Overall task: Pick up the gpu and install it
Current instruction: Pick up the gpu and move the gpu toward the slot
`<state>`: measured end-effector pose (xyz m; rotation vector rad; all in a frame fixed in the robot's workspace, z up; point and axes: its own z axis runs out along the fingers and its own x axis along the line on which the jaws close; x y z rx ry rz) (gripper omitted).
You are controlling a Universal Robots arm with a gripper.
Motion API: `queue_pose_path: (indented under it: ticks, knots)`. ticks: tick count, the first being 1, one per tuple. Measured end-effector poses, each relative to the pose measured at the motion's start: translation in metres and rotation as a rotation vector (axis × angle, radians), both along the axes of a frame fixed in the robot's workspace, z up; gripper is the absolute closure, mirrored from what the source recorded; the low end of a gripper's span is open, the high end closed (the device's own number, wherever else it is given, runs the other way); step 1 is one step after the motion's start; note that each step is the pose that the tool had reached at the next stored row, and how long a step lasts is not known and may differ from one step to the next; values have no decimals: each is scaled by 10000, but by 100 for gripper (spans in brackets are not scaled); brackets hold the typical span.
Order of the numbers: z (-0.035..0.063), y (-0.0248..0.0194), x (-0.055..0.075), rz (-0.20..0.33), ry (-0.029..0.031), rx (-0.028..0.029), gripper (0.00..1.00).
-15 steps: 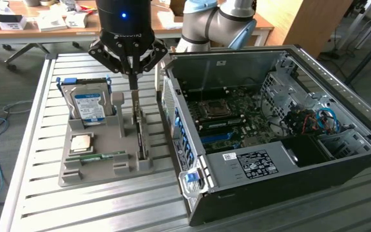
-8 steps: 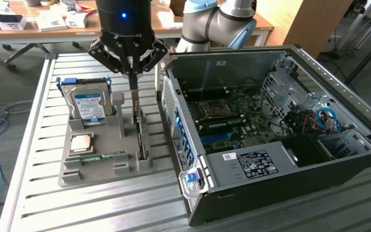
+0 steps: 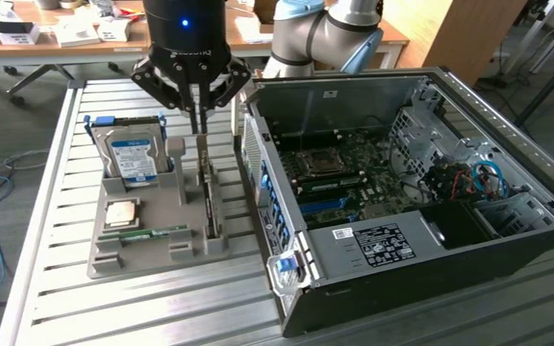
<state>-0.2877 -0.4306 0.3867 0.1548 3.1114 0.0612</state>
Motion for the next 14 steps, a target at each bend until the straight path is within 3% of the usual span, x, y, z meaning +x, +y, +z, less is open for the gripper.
queue_pose_path:
  ticks: [8,14]
  knots:
    - [0,0,0,1,0,0,53]
    - [-33,0,0,0,-1,1,53]
